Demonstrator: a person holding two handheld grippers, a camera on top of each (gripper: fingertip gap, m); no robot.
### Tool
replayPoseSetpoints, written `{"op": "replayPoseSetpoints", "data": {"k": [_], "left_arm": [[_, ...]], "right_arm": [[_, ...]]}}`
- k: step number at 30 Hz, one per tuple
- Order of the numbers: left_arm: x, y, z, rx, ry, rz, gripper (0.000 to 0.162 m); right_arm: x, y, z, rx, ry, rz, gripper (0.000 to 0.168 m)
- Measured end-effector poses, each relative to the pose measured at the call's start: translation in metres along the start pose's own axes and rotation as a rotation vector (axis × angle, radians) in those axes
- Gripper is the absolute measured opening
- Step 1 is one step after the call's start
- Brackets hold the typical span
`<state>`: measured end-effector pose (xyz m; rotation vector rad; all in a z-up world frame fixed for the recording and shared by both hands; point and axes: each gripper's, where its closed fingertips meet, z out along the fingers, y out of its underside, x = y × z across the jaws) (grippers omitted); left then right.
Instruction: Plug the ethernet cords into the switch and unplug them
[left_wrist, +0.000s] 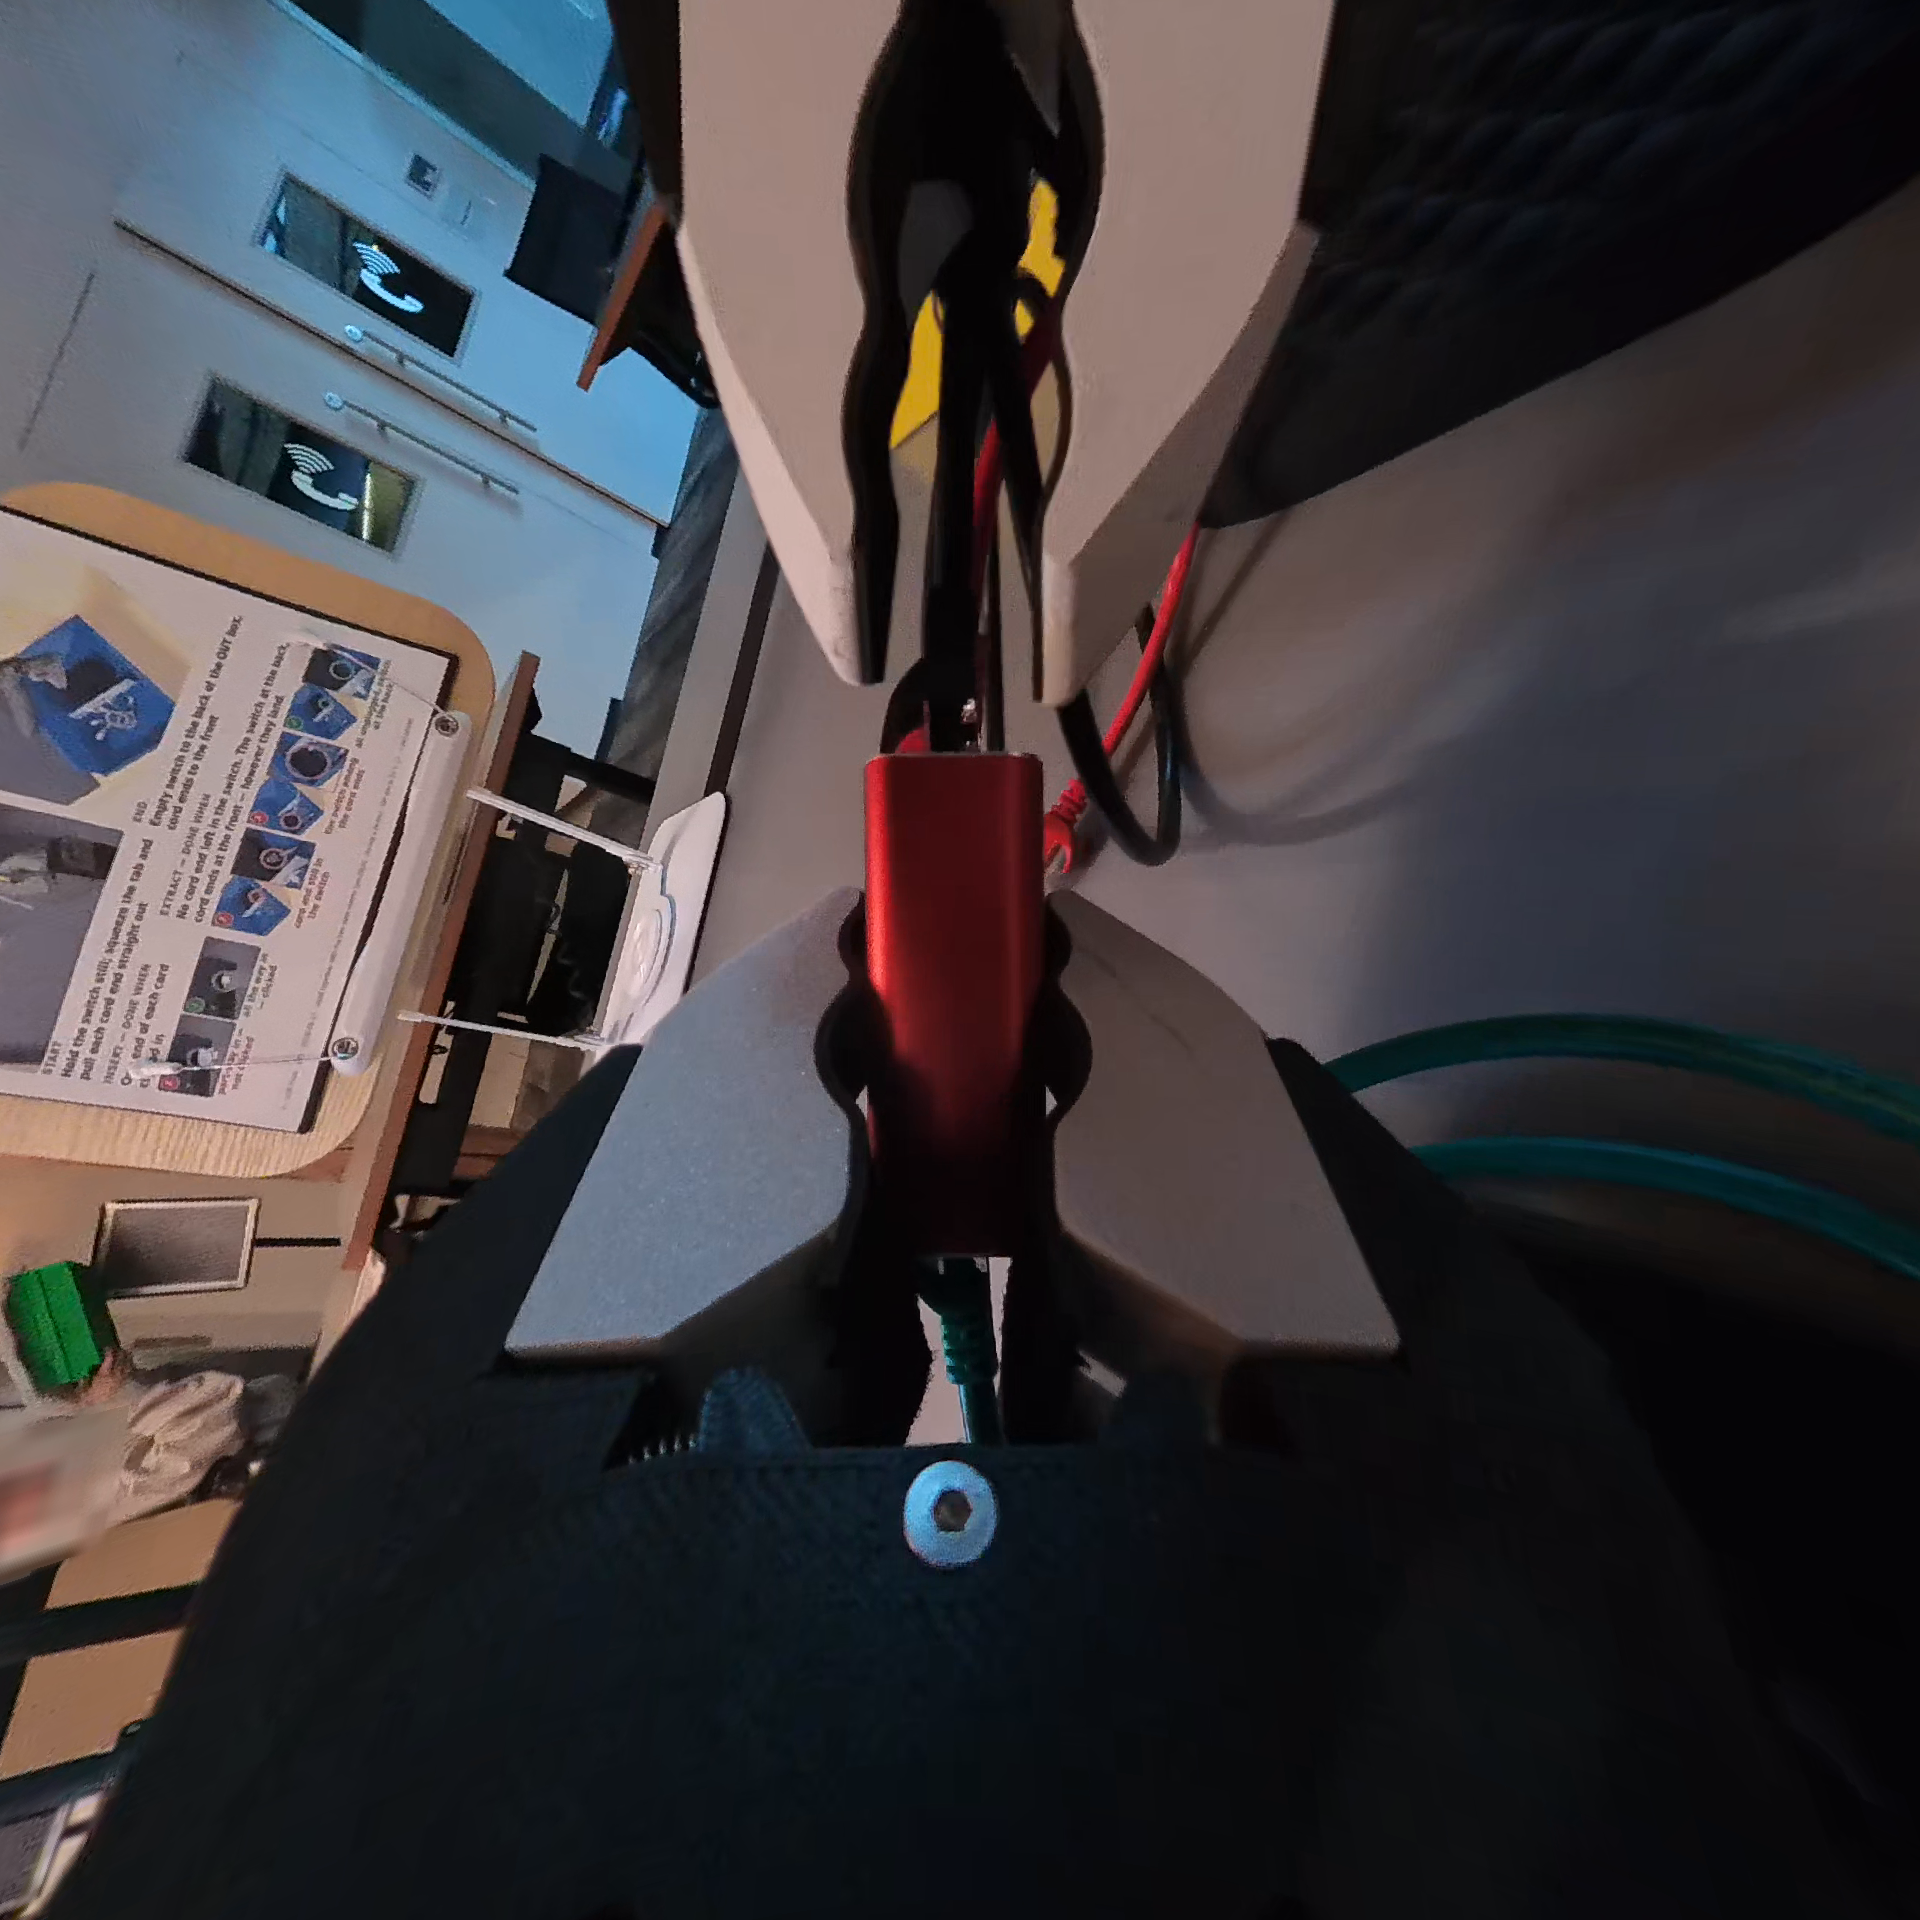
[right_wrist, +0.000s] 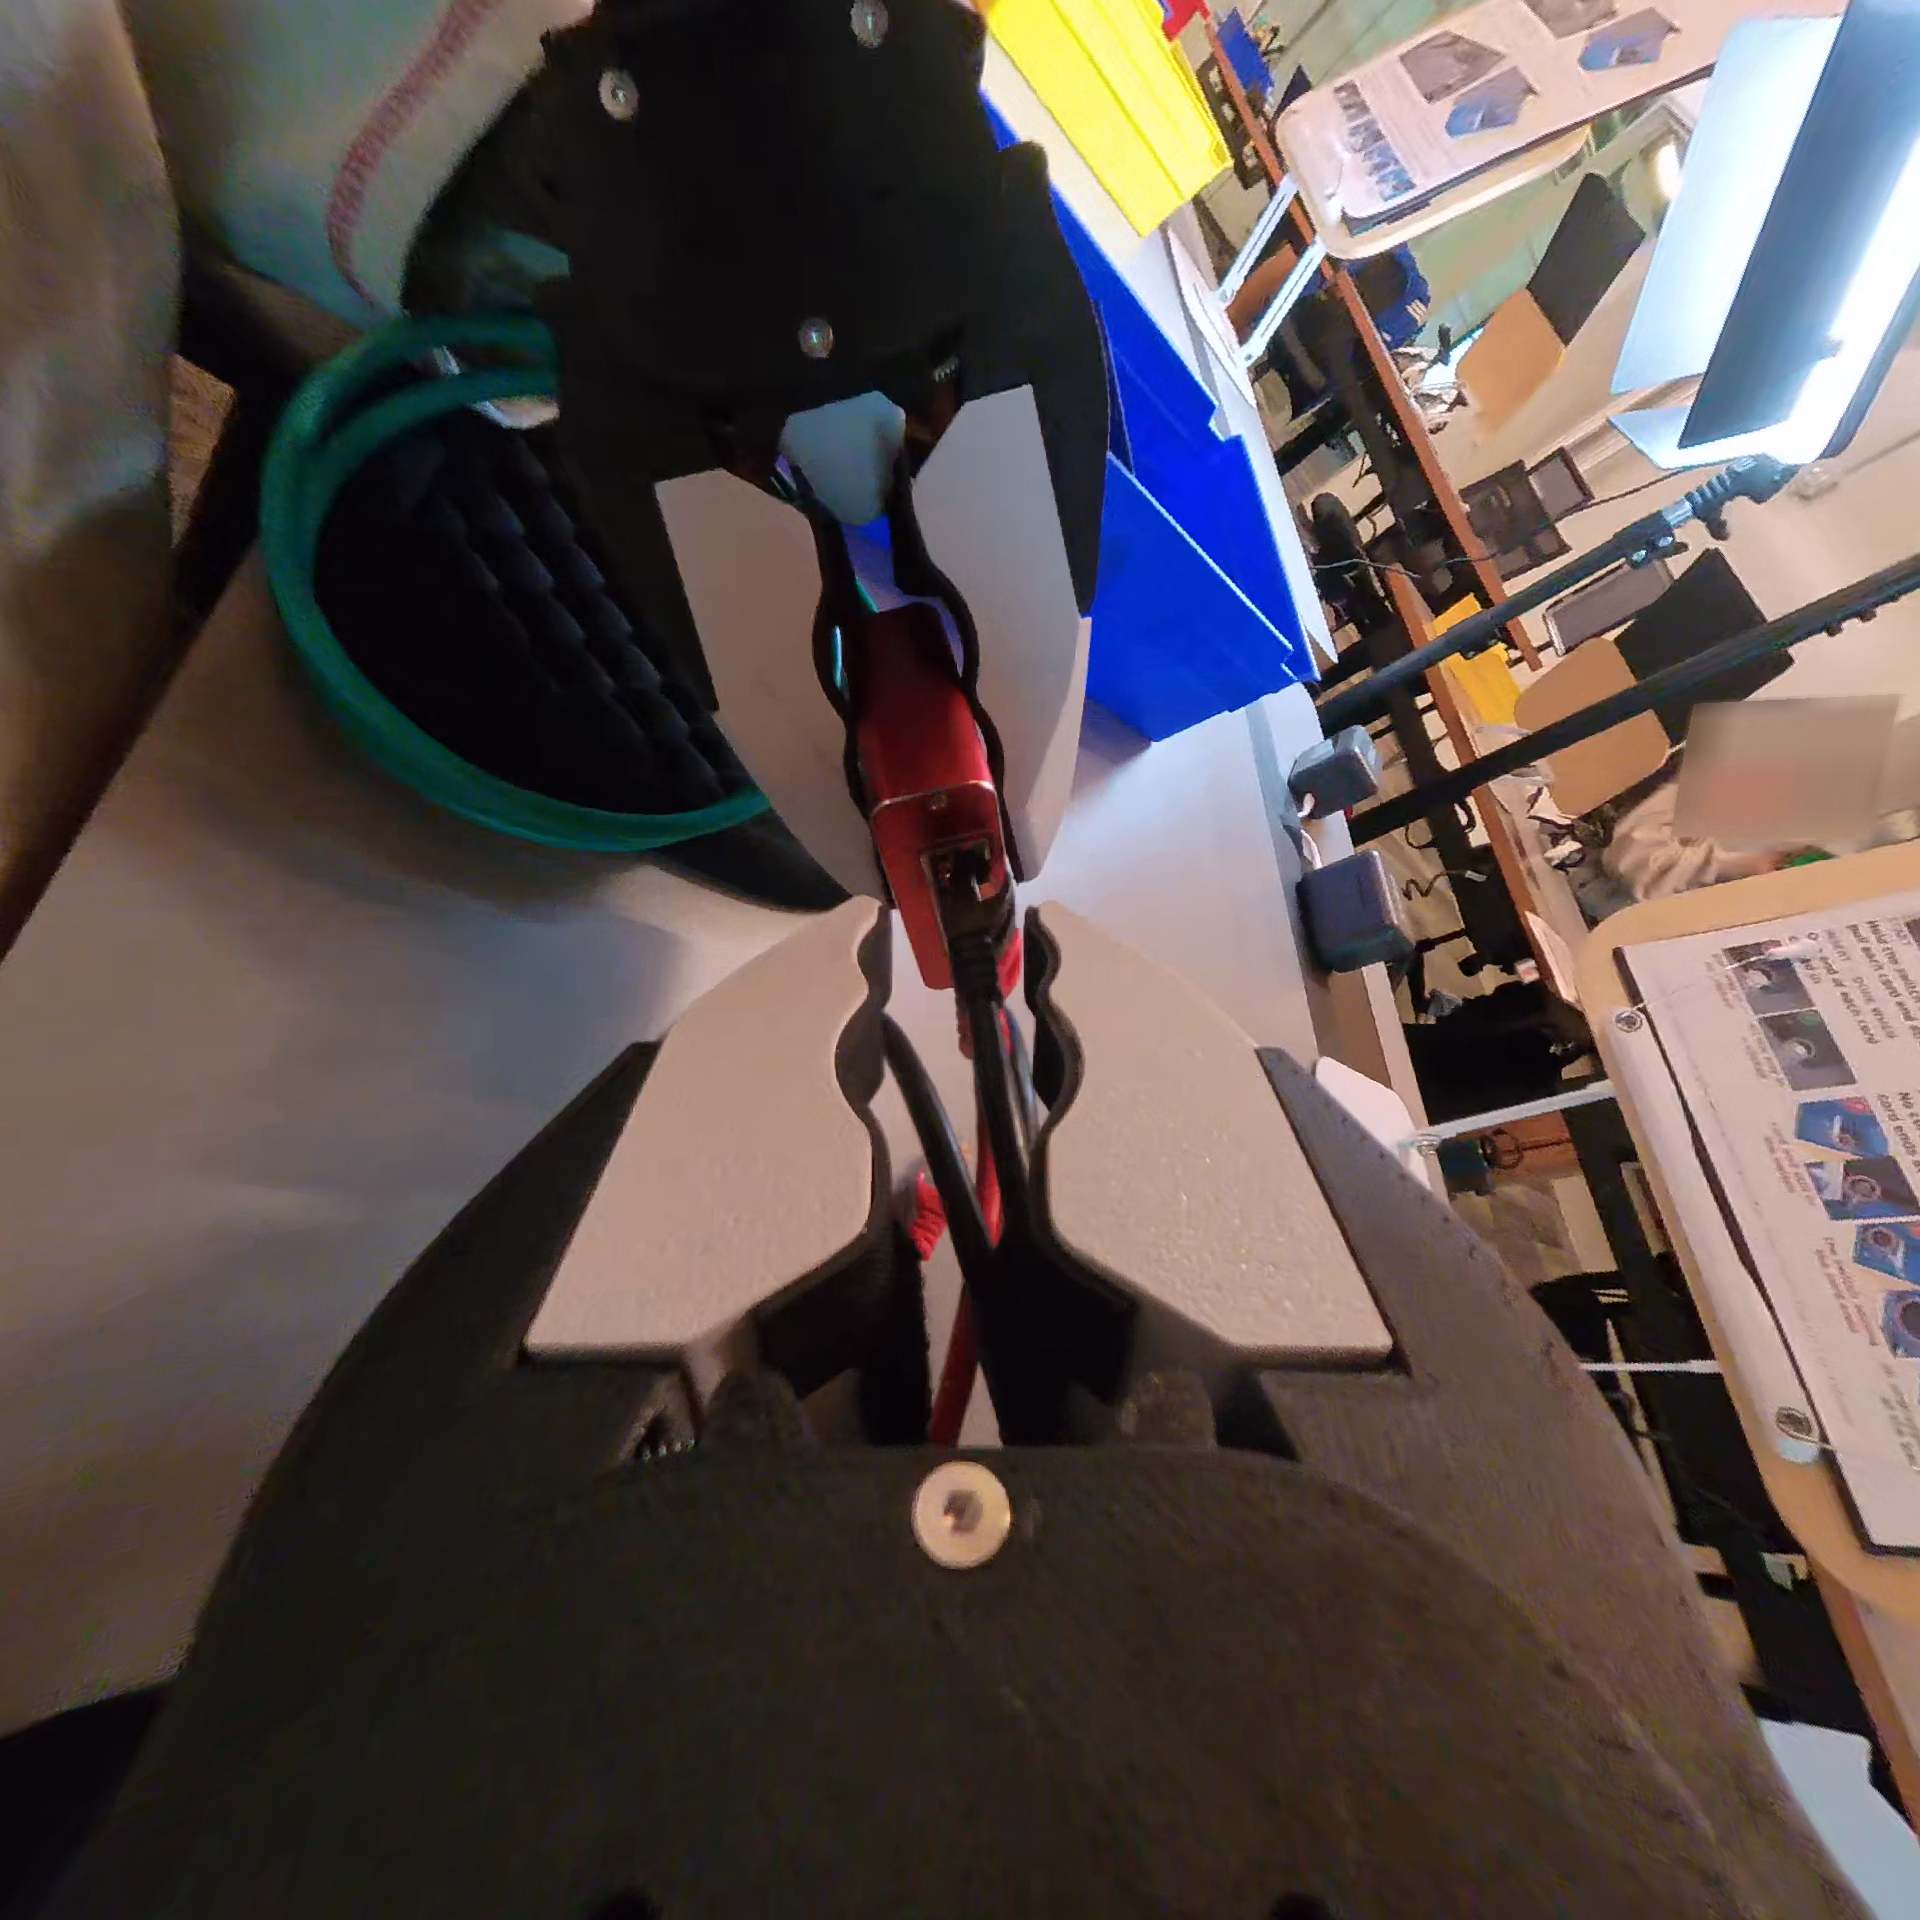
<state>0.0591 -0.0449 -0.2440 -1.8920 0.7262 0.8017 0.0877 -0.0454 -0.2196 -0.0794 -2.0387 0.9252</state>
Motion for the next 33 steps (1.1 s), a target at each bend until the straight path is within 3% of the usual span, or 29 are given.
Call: {"op": "replayPoseSetpoints", "data": {"k": [18, 33], "left_arm": [[0.0038, -0.0037, -0.0049, 0.025, 0.022, 0.023, 0.028], [0.0051, -0.0041, -0.0076, 0.047, 0.042, 0.012, 0.028]], "right_arm": [[-0.0009, 0.0048, 0.0095, -0.11, -0.109, -0.266, 0.017], [-0.0029, -0.002, 0.0076, -0.046, -0.195, -0.237, 0.015]]}}
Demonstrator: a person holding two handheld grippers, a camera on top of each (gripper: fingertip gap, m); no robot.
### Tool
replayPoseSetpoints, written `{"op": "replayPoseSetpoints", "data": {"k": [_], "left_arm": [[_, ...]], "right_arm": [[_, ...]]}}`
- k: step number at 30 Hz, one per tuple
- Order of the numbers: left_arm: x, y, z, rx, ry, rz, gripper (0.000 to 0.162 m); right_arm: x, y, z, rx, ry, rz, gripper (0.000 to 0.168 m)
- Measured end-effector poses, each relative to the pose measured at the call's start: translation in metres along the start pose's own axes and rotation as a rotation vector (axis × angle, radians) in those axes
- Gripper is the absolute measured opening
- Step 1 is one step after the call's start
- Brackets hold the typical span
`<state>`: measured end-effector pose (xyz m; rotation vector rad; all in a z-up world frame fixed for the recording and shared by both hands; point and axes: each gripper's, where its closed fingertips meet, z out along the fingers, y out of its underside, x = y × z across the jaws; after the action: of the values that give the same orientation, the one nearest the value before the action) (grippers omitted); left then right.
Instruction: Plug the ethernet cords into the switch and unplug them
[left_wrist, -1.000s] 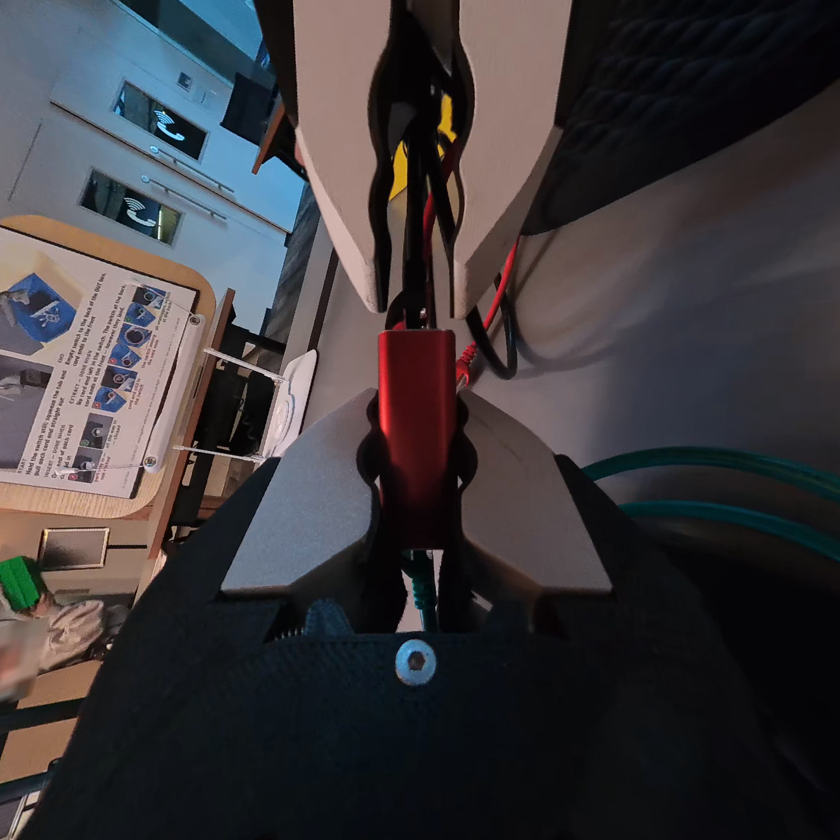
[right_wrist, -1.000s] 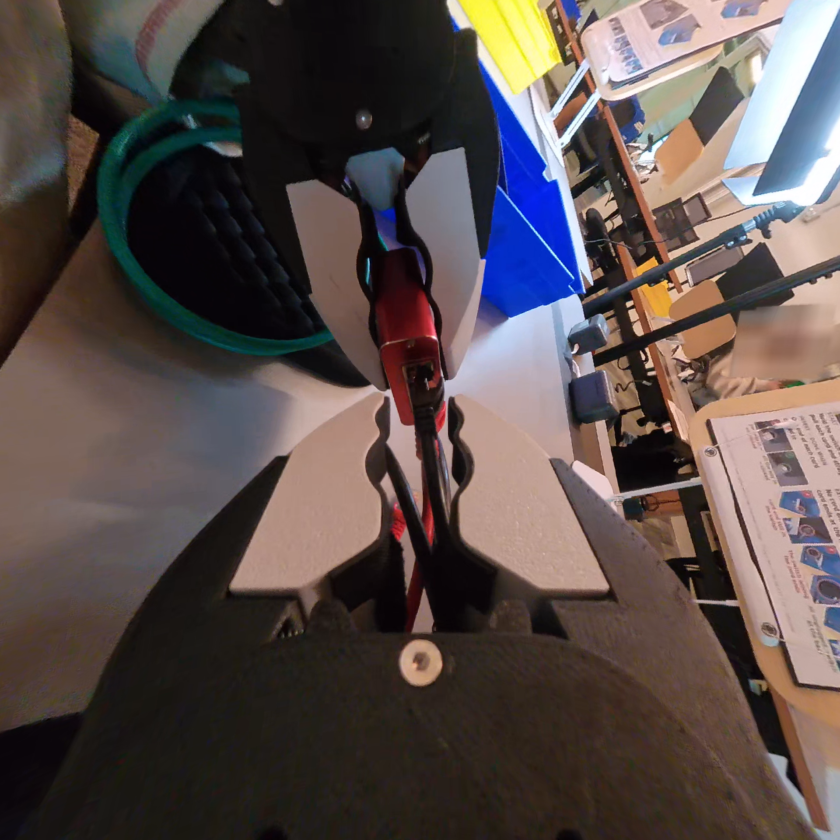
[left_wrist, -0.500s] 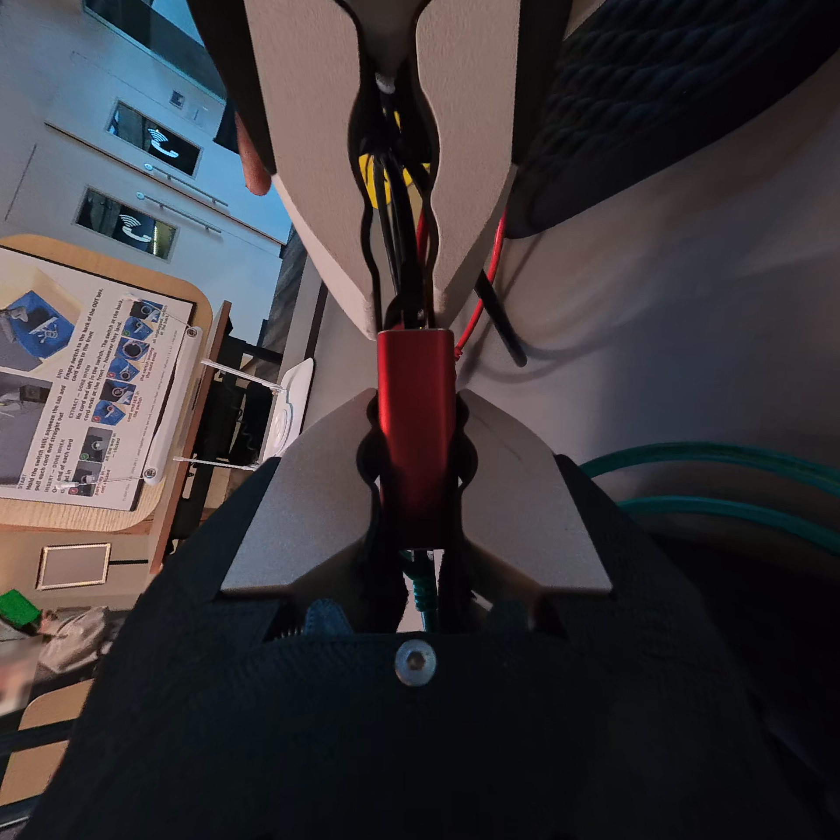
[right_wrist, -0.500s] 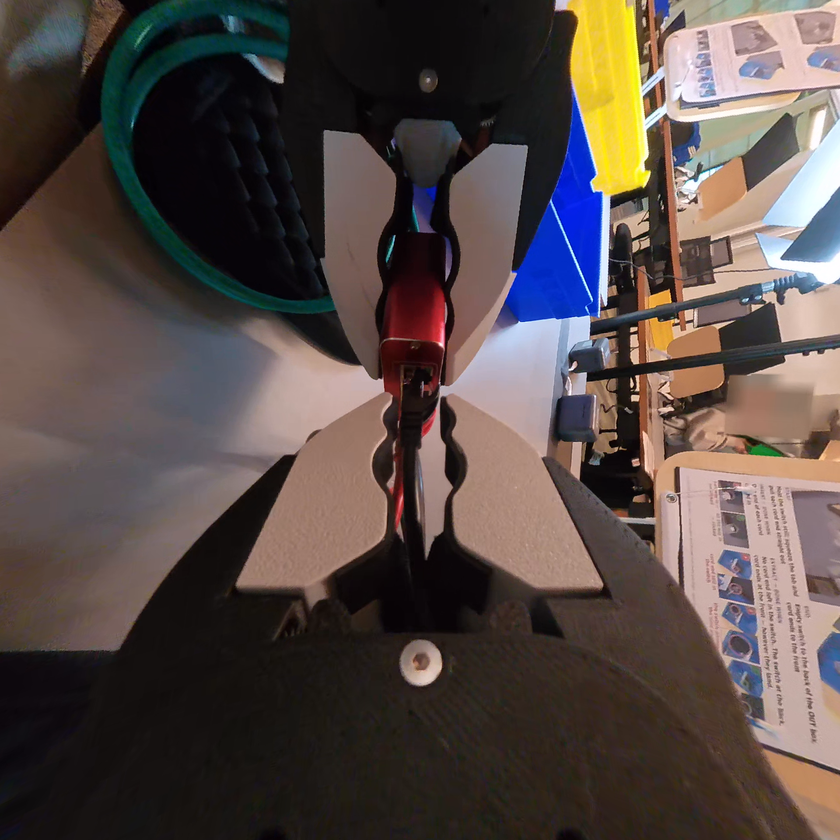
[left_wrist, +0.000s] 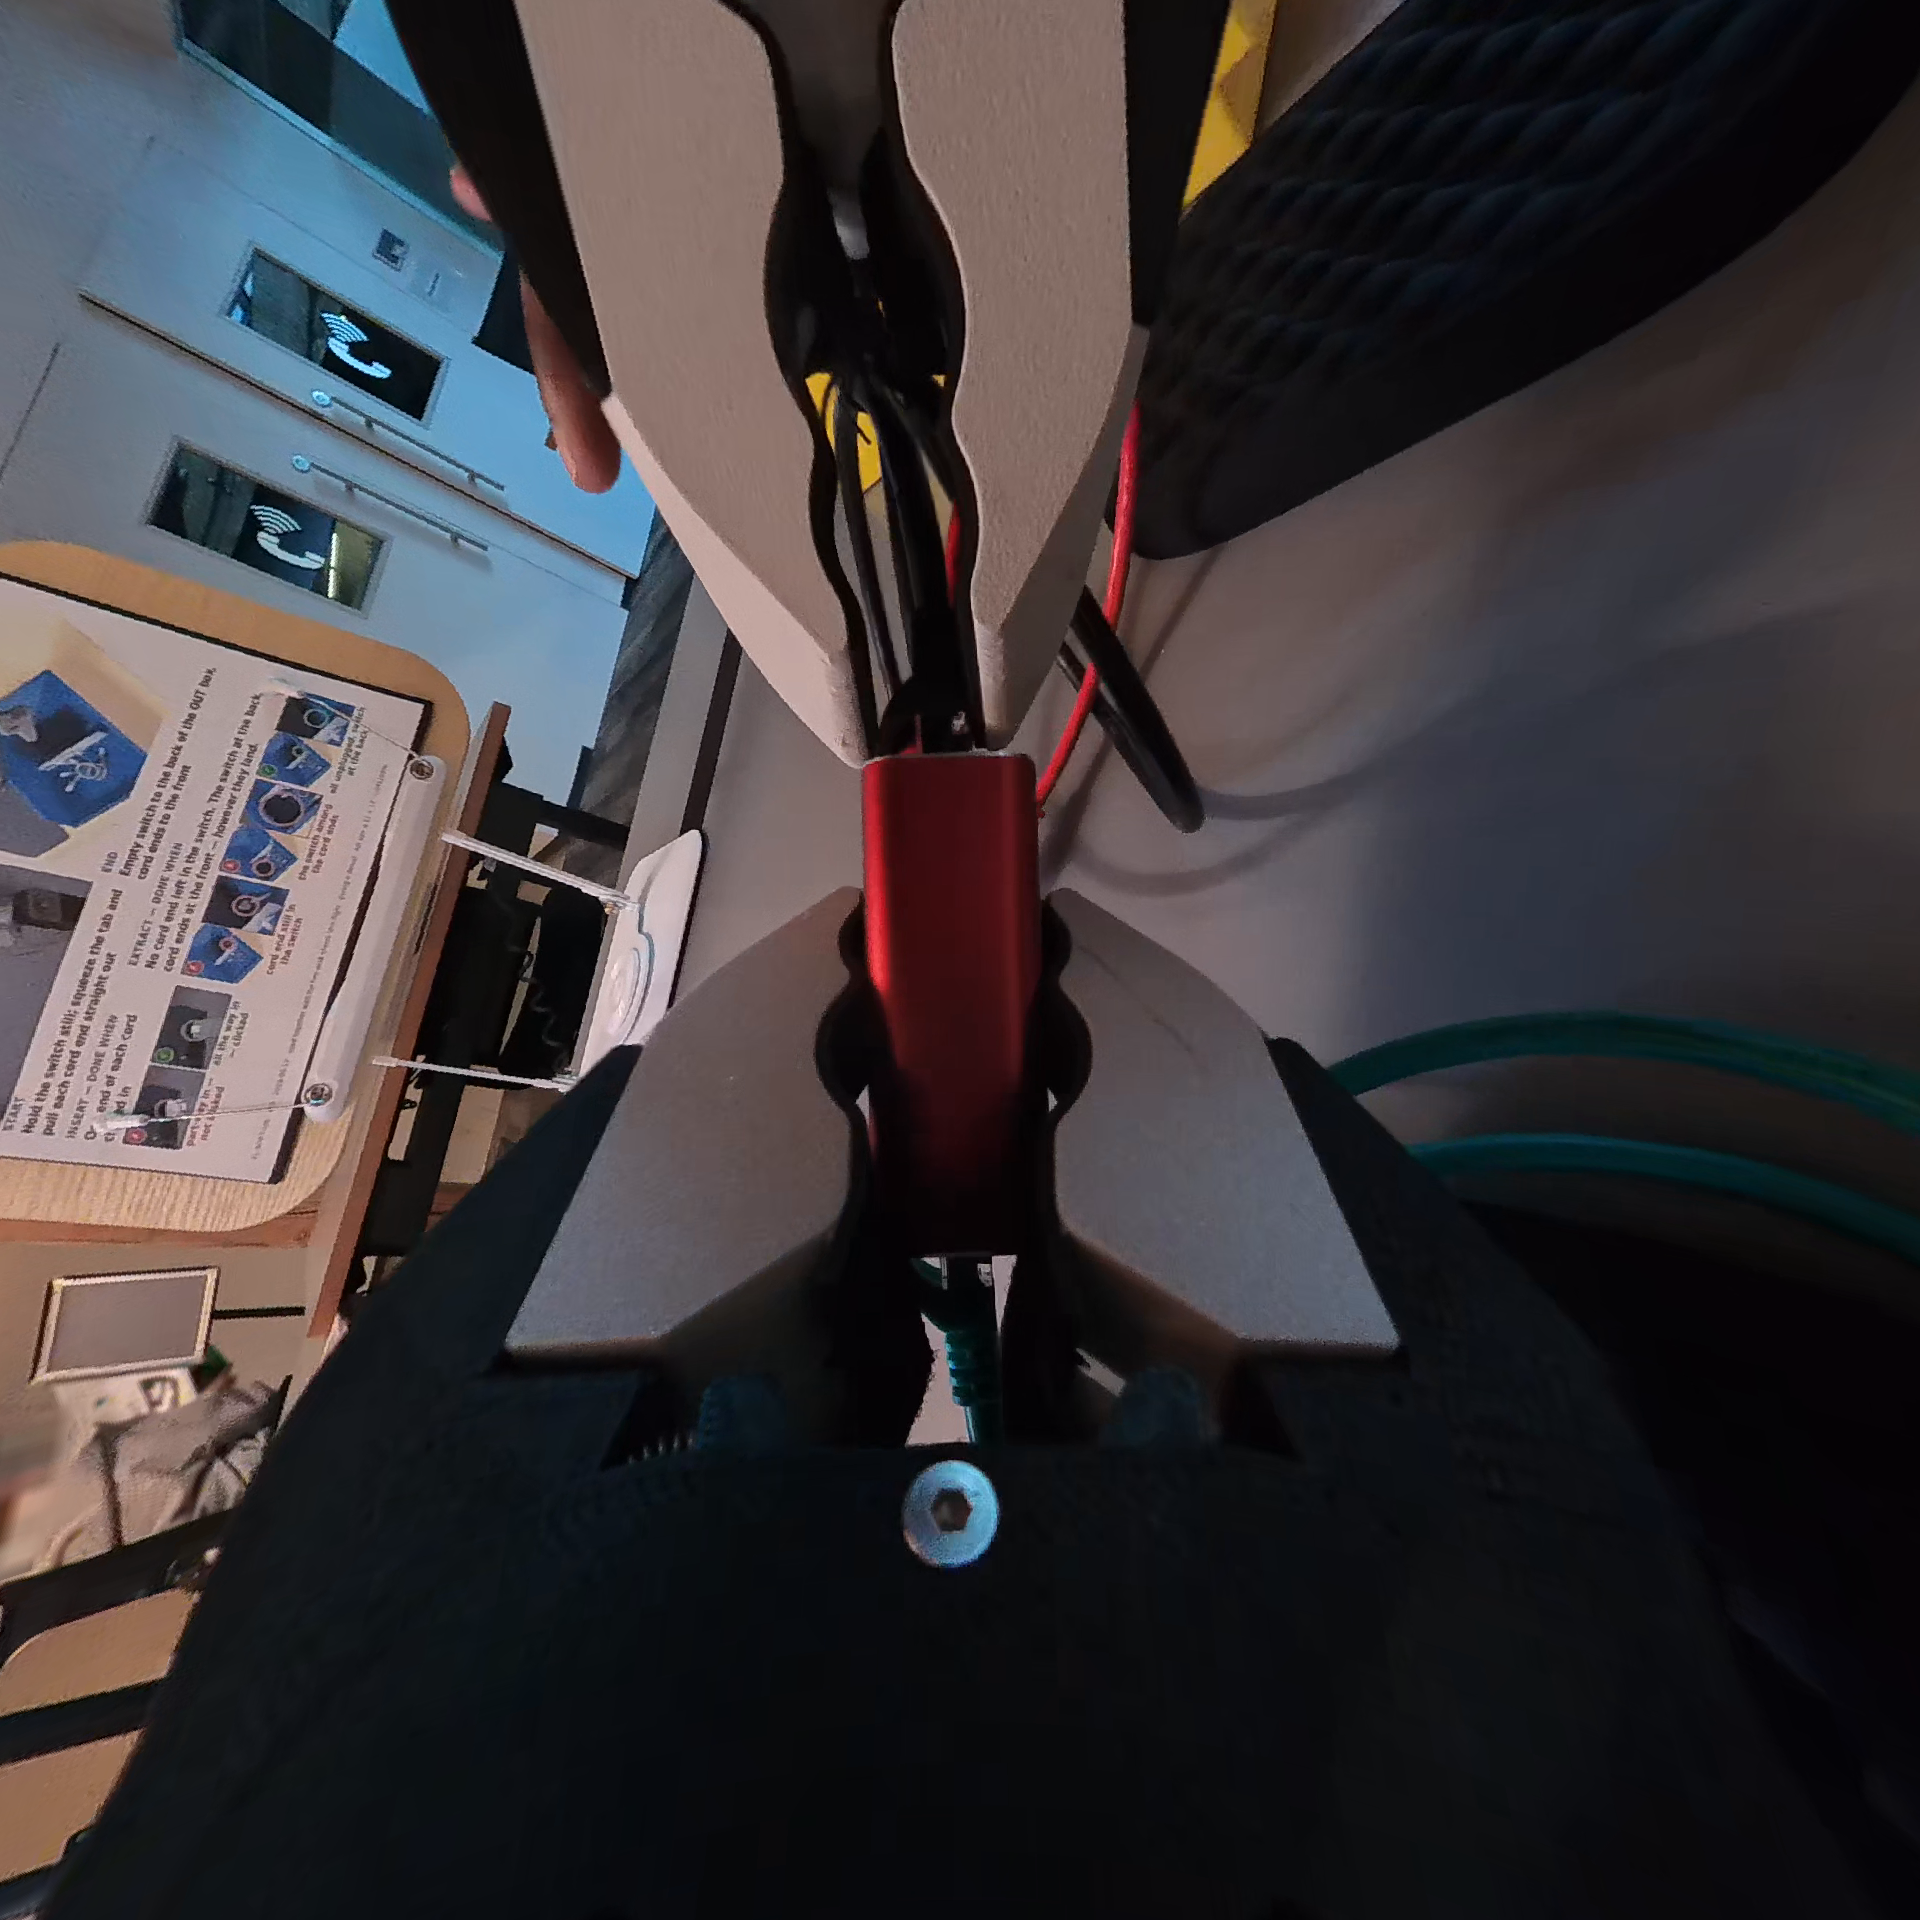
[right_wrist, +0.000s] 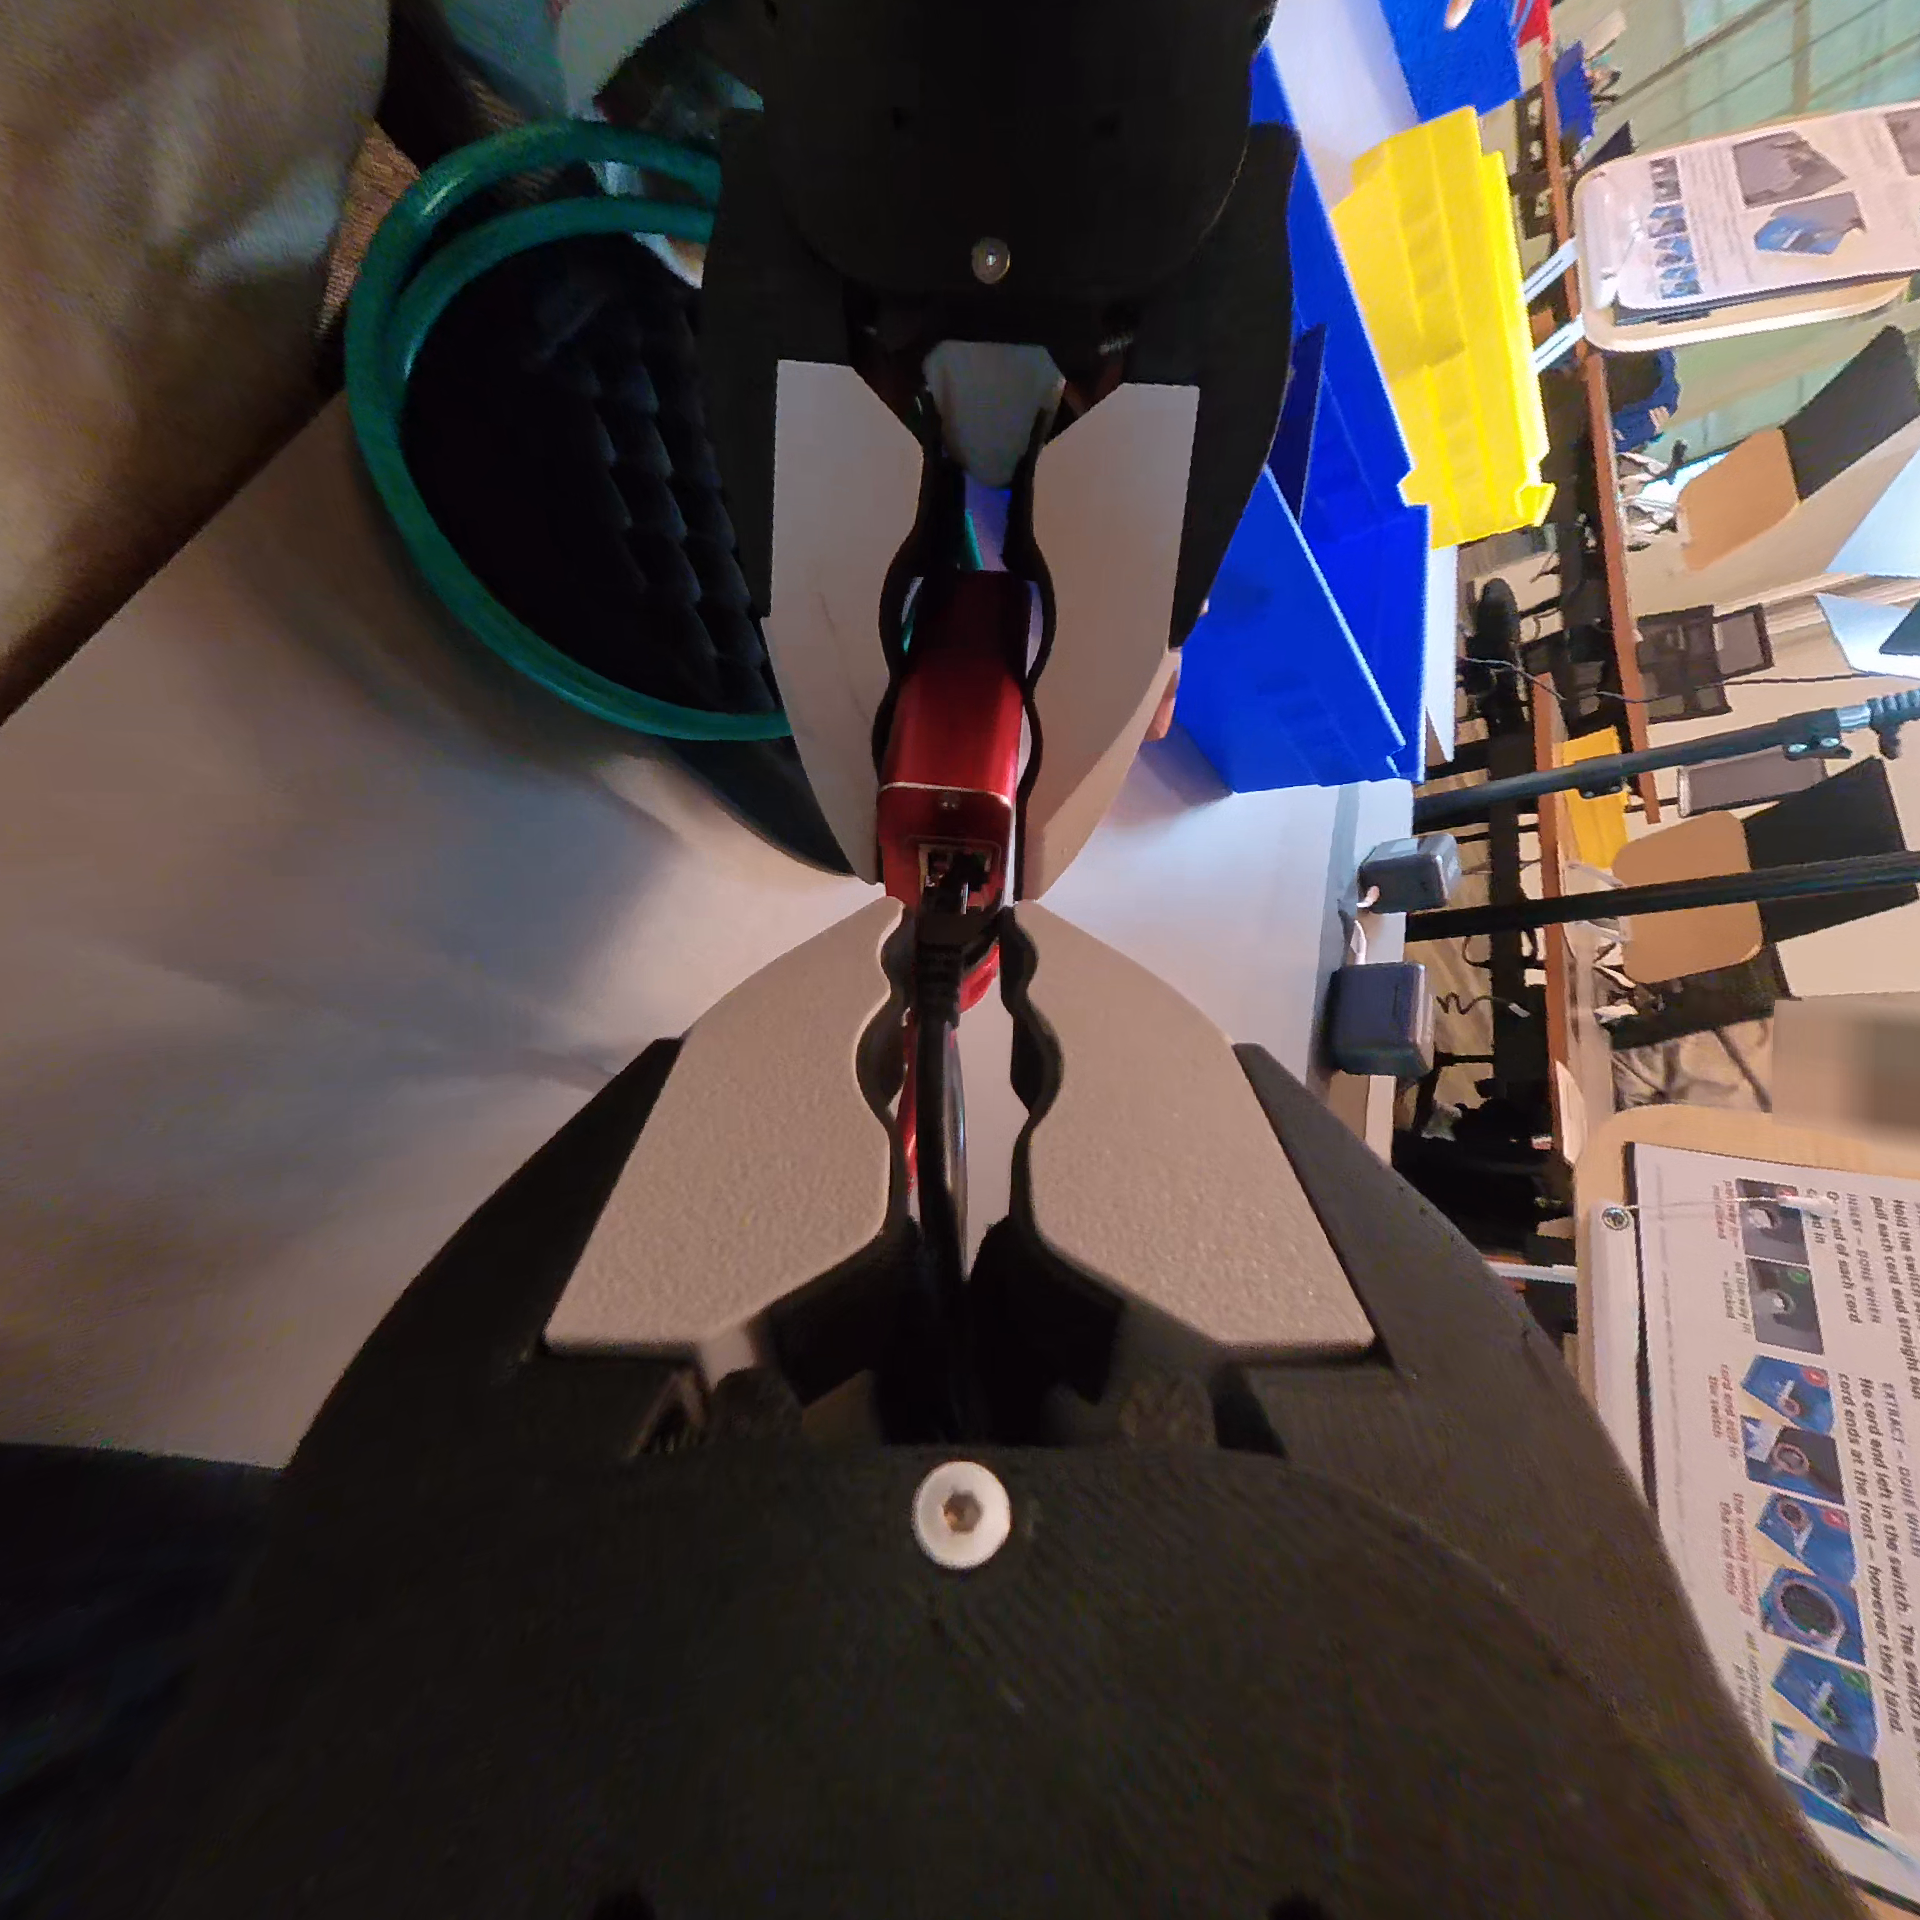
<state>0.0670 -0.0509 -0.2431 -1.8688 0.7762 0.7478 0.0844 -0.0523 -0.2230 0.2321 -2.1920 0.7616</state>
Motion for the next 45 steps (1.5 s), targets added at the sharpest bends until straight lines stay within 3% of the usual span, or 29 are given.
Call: {"op": "replayPoseSetpoints", "data": {"k": [17, 22, 26, 30, 36, 41, 45], "left_arm": [[0.014, 0.003, 0.003, 0.029, 0.09, -0.126, 0.028], [0.015, 0.006, 0.005, 0.047, 0.084, -0.216, 0.028], [0.022, 0.002, 0.005, 0.092, 0.143, -0.167, 0.028], [0.011, -0.001, 0.002, 0.104, 0.092, -0.213, 0.028], [0.023, 0.001, 0.005, 0.061, 0.131, -0.103, 0.028], [0.024, 0.007, 0.013, 0.038, 0.133, -0.11, 0.028], [0.023, 0.003, 0.01, 0.109, 0.148, -0.168, 0.029]], "right_arm": [[-0.014, 0.001, 0.003, -0.053, -0.288, 0.072, 0.014], [-0.012, 0.003, 0.006, -0.063, -0.26, 0.098, 0.013], [-0.021, 0.001, 0.002, -0.068, -0.319, 0.039, 0.013], [-0.009, -0.002, -0.001, -0.036, -0.299, 0.056, 0.013], [-0.023, -0.004, -0.002, -0.036, -0.337, 0.02, 0.015], [-0.024, 0.002, 0.0, -0.035, -0.381, 0.112, 0.013], [-0.023, -0.001, -0.002, 0.01, -0.397, 0.108, 0.014]]}}
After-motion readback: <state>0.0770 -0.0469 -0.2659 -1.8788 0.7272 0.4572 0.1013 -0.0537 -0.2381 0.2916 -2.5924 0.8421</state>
